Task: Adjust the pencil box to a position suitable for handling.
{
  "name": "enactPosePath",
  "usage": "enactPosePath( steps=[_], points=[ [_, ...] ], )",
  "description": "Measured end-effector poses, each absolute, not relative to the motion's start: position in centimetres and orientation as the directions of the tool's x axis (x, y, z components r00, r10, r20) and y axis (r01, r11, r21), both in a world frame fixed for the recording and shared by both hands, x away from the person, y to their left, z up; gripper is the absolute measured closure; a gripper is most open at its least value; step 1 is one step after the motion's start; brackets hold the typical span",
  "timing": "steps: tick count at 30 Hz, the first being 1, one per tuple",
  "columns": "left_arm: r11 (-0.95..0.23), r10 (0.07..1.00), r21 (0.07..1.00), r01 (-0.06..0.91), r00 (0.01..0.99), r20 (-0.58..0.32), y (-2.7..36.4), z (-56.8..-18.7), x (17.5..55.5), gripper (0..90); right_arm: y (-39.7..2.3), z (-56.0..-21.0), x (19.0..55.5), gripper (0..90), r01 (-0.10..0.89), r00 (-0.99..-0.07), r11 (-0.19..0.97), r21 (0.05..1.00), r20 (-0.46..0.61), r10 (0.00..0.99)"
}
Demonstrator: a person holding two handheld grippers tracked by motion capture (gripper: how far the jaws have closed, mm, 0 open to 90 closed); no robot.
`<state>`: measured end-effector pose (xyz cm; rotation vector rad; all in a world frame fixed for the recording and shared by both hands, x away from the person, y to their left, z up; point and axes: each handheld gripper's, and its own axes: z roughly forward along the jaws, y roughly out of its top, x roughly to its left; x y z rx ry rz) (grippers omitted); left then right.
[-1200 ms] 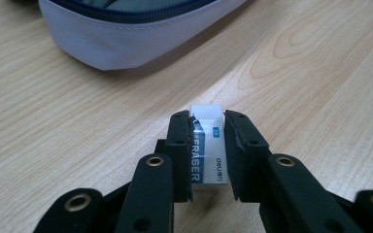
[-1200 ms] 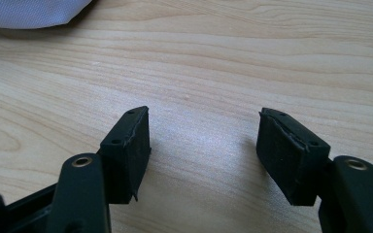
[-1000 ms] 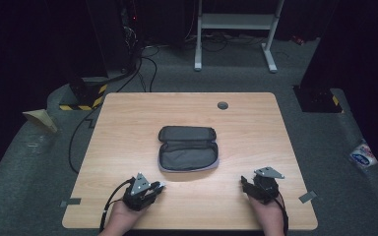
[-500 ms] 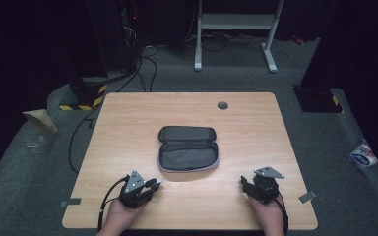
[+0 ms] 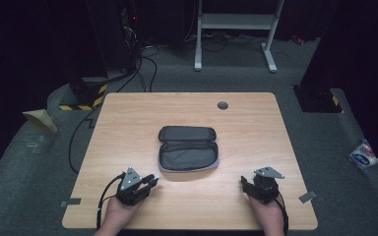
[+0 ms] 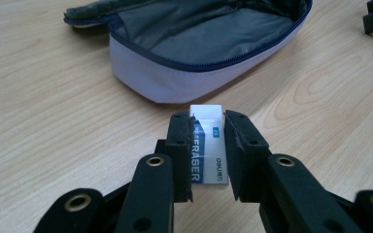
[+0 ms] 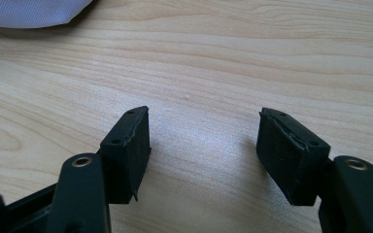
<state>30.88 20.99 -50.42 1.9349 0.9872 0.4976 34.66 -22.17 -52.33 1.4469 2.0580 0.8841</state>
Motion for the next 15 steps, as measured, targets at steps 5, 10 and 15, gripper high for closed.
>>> enactPosePath(
  steps=[5, 10, 15],
  points=[
    [-0.282, 0.802, 0.86, 0.426, 0.597, -0.033, 20.9, -49.8, 31.2, 73.2, -22.2, -52.3, 34.7, 36.5, 0.638, -0.336, 0.241, 0.732, -0.018, 0.942],
    [-0.286, 0.8, 0.864, 0.414, 0.6, -0.023, 20.6, -49.4, 31.4, 73.2, -22.2, -52.3, 34.7, 36.5, 0.638, -0.336, 0.241, 0.732, -0.018, 0.942],
    [-0.279, 0.803, 0.874, 0.399, 0.595, -0.016, 20.5, -48.8, 31.6, 73.1, -22.2, -52.3, 34.7, 36.5, 0.638, -0.335, 0.241, 0.732, -0.018, 0.942]
  ],
)
